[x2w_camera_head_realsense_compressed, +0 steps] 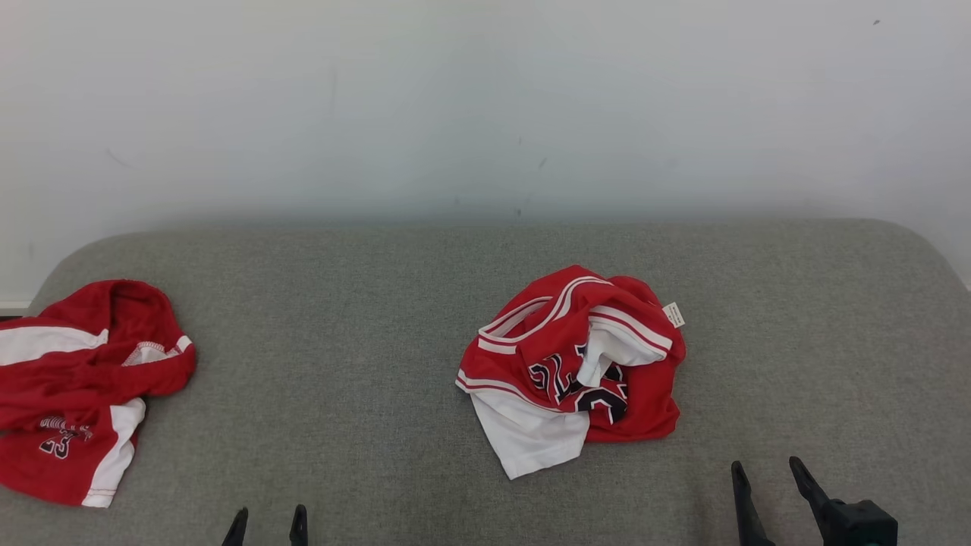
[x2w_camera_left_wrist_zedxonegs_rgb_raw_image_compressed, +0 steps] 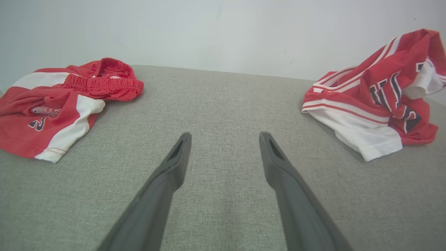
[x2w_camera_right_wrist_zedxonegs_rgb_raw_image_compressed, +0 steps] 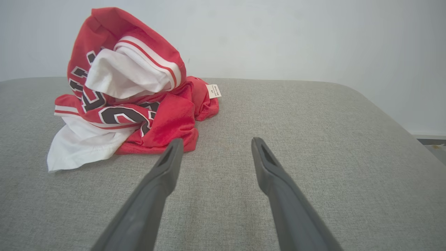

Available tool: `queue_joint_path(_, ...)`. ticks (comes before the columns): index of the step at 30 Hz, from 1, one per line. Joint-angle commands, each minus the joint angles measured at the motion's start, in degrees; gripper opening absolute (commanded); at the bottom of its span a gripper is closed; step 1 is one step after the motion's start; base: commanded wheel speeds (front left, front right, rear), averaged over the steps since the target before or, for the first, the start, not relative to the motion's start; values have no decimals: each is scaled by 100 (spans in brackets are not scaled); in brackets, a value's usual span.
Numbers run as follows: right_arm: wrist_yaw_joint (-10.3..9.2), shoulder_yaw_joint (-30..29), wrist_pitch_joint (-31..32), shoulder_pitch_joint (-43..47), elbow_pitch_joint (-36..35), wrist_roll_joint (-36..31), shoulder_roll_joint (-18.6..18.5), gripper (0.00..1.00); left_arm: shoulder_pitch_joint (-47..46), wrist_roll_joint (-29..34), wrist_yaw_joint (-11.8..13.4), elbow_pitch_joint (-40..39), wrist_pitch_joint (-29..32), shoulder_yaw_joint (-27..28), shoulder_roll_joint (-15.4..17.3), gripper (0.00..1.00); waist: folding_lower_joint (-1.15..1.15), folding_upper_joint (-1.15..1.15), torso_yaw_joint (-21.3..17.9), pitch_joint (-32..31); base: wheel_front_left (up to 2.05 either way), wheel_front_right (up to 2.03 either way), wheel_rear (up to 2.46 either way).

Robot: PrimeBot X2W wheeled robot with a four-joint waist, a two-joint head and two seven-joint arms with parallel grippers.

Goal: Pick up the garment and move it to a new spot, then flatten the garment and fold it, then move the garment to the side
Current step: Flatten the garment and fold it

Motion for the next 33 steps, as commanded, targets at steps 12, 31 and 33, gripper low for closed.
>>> queue_joint_path(12, -12, 173, 38, -202, -29, 23, 3, 100, -1603, -235, -285, 311, 859, -465, 2, 100, 0, 0, -577, 201, 0, 0, 0)
queue_joint_path(31, -12, 380, -102, -463, 120, 279, 4, 100, -4360, -1199, -385, 1550, 3382, -1708, -77, 100, 0, 0, -1972, 893, 0, 0, 0)
queue_joint_path(33, -12, 405, -128, -482, 145, 308, 4, 100, -4459, -1198, -332, 1663, 3334, -1684, -83, 100, 0, 0, -2021, 913, 0, 0, 0)
